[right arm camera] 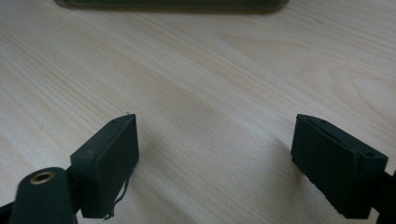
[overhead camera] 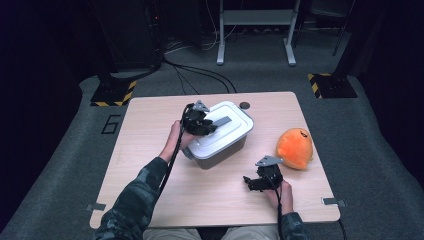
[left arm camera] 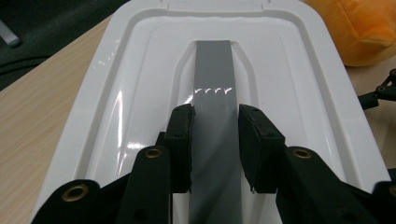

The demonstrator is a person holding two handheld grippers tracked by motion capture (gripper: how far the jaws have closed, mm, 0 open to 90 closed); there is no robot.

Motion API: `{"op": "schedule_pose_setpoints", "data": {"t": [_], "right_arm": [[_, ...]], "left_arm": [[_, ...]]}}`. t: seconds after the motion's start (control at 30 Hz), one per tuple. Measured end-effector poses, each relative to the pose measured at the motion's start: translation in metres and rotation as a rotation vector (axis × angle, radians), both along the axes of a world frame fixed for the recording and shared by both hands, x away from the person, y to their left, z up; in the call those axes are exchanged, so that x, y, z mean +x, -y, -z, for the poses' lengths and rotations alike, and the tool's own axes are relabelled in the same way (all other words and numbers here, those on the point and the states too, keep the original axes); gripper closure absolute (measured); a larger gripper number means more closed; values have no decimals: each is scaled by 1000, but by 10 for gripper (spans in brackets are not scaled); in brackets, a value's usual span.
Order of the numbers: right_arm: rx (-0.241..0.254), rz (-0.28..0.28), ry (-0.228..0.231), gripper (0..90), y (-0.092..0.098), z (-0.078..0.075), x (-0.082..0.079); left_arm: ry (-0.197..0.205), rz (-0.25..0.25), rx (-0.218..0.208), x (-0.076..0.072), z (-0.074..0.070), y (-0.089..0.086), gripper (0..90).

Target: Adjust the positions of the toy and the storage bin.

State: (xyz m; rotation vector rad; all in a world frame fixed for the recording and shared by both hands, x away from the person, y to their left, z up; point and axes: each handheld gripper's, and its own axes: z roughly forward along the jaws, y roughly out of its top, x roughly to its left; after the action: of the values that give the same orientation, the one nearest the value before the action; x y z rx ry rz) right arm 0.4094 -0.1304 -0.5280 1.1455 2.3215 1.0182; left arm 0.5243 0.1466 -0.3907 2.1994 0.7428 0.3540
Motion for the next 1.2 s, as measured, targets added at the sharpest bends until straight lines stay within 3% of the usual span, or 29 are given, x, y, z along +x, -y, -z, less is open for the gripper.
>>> {"op": "schedule_pose_setpoints", "data": {"t": [0.5,1.03,1.2], "right_arm": [[0,2,0,144,0,0,0],[-1,2,0,144,0,0,0],[-1,3,0,144,0,0,0]], "left_arm": [[4,-8,-5,-19,1,-4,664],[4,41,-7,-43,1,-16,663],[-7,45,-3,-42,1,-14,621]]}}
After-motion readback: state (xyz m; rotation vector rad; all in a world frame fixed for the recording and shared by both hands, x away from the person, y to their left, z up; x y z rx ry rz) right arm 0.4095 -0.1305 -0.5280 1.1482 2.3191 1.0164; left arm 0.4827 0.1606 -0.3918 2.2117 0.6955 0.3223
